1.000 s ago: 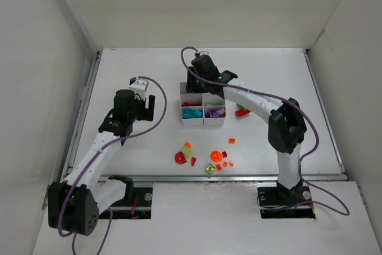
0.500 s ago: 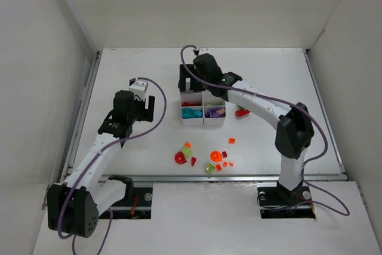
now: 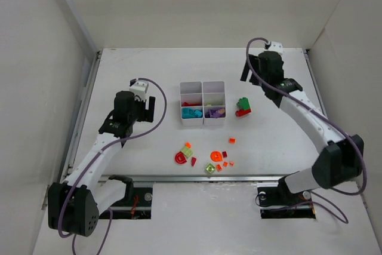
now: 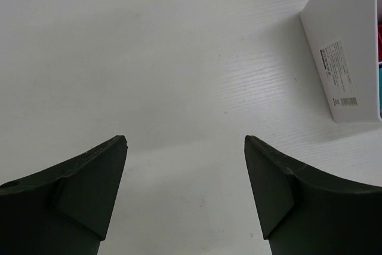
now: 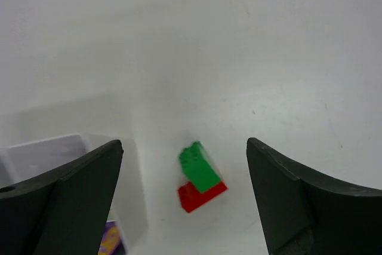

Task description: Sort the legos into containers by color

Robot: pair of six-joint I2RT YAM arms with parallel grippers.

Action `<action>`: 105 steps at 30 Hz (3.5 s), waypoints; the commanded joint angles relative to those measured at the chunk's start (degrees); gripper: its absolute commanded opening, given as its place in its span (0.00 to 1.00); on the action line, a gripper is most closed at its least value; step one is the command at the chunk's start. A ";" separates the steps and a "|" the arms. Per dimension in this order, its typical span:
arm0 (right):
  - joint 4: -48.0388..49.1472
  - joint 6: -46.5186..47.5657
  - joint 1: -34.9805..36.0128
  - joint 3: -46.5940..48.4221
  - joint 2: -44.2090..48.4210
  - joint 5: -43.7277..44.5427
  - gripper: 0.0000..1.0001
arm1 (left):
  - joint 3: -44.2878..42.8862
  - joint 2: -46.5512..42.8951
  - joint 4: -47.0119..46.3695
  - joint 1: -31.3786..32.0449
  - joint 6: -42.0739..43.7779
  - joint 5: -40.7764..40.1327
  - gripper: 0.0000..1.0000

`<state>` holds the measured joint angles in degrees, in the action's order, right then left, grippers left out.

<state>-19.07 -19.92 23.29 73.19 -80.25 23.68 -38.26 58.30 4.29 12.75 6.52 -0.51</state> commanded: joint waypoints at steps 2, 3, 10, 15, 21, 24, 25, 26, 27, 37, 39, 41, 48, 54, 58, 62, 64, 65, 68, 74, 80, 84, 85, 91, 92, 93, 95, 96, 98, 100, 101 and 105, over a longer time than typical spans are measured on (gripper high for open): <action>-7.22 -0.13 -10.18 -5.85 -7.81 -23.23 0.86 | 0.38 0.50 -2.19 0.25 -0.99 0.25 0.77; -6.60 1.88 -10.19 -6.47 -8.34 -23.24 0.86 | 0.38 0.50 -2.19 0.25 -0.47 0.25 0.77; -3.00 9.37 -10.19 -9.73 -8.07 -24.47 0.86 | -0.15 1.02 -2.19 -0.27 -0.46 1.30 0.77; -1.94 10.78 -10.19 -12.02 -10.89 -26.22 0.77 | -0.15 1.02 -2.19 -1.32 -0.46 1.92 0.77; -2.46 11.40 -10.19 -9.91 -14.58 -24.74 0.77 | -0.15 1.55 -2.19 -1.33 -0.46 1.92 0.77; -2.46 12.80 -10.19 -8.15 -15.99 -25.44 0.77 | -0.15 1.55 -2.19 -1.33 -0.46 1.92 0.77; -2.46 12.80 -10.19 -7.28 -15.99 -25.44 0.77 | -0.15 1.55 -2.19 -1.85 -0.46 1.92 0.77; -2.46 13.33 -10.19 -7.27 -16.78 -24.83 0.77 | -0.15 1.55 -2.19 -1.86 -0.46 1.92 0.77; -3.07 13.33 -10.19 -6.49 -17.31 -24.82 0.77 | -0.15 1.55 -2.19 -1.86 -0.46 1.92 0.77; -0.27 15.26 -10.19 -5.95 -19.95 -28.52 0.54 | -0.15 1.55 -2.19 -1.86 -0.46 2.45 0.77; 0.26 15.79 -10.19 -5.95 -19.95 -29.13 0.46 | -0.15 1.55 -2.19 -1.86 -0.46 2.45 0.77; 0.26 16.32 -10.19 -5.95 -19.95 -29.66 0.42 | -0.15 1.55 -2.19 -1.86 -0.46 2.45 0.77; 1.67 16.85 -9.67 -8.68 -18.03 -33.88 0.03 | -1.20 1.55 -1.57 -1.86 1.20 5.95 0.71; 2.28 25.96 -3.54 -11.12 -7.23 -34.40 0.00 | -9.52 2.69 8.08 -1.24 14.69 20.18 0.67; 4.21 35.81 0.61 -13.85 5.08 -34.40 0.00 | -18.04 5.15 18.80 -0.62 29.01 33.09 0.72; 2.30 41.00 1.23 -12.30 15.01 -34.93 0.00 | -26.31 7.87 28.72 0.42 41.25 49.94 0.87; -0.16 42.24 2.02 -10.27 16.69 -35.55 0.00 | -29.49 9.19 29.54 1.13 43.13 54.19 0.91; -2.88 42.86 2.81 -8.08 17.31 -36.50 0.00 | -32.46 9.89 30.24 1.13 43.13 56.30 0.91; -7.11 44.96 6.14 -4.82 18.11 -38.09 0.00 | -38.09 11.83 30.86 2.89 45.41 64.48 0.91; -9.32 44.45 12.91 -2.17 19.43 -43.72 0.00 | -46.72 13.24 31.39 11.66 49.20 66.78 0.83; -5.19 41.54 16.78 -3.22 18.73 -46.45 0.00 | -49.98 13.85 32.61 18.61 55.87 61.08 0.95; -3.44 40.41 17.32 -3.23 18.11 -48.29 0.00 | -51.83 15.69 35.07 21.70 56.58 59.93 0.96; -3.43 40.40 18.10 -3.23 17.59 -48.29 0.00 | -52.35 15.70 35.08 22.40 55.62 59.93 0.96; -1.50 39.18 20.83 -3.84 17.05 -47.76 0.00 | -51.12 17.02 35.08 24.16 55.09 59.93 0.82; -1.50 39.17 20.83 -3.84 17.05 -47.15 0.00 | -51.12 17.71 35.08 24.68 55.09 59.93 0.75; -1.50 39.17 20.83 -3.84 17.05 -47.15 0.00 | -51.65 17.72 35.08 24.69 54.48 59.93 0.72; -1.50 39.17 20.83 -3.84 16.53 -47.15 0.00 | -51.65 18.34 35.08 24.69 53.69 59.93 0.72; -1.50 39.17 21.35 -3.84 16.53 -47.15 0.00 | -51.65 18.34 35.08 24.69 53.68 59.93 0.72; -1.50 39.17 21.36 -3.84 17.14 -47.15 0.00 | -51.65 18.86 35.60 24.69 53.68 59.41 0.72; -0.97 38.64 21.36 -3.84 17.14 -47.15 0.00 | -51.65 18.86 35.61 24.69 53.68 59.40 0.66; -0.97 38.64 21.36 -3.84 17.14 -47.15 0.00 | -51.65 19.39 35.61 24.69 53.07 58.88 0.62; -0.97 38.64 21.36 -4.37 17.14 -46.62 0.00 | -52.18 19.39 35.61 24.69 52.54 59.40 0.37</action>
<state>-24.25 19.29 44.01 68.49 -64.03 -22.72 -88.36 78.17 39.35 37.17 59.59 57.32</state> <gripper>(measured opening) 0.429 0.404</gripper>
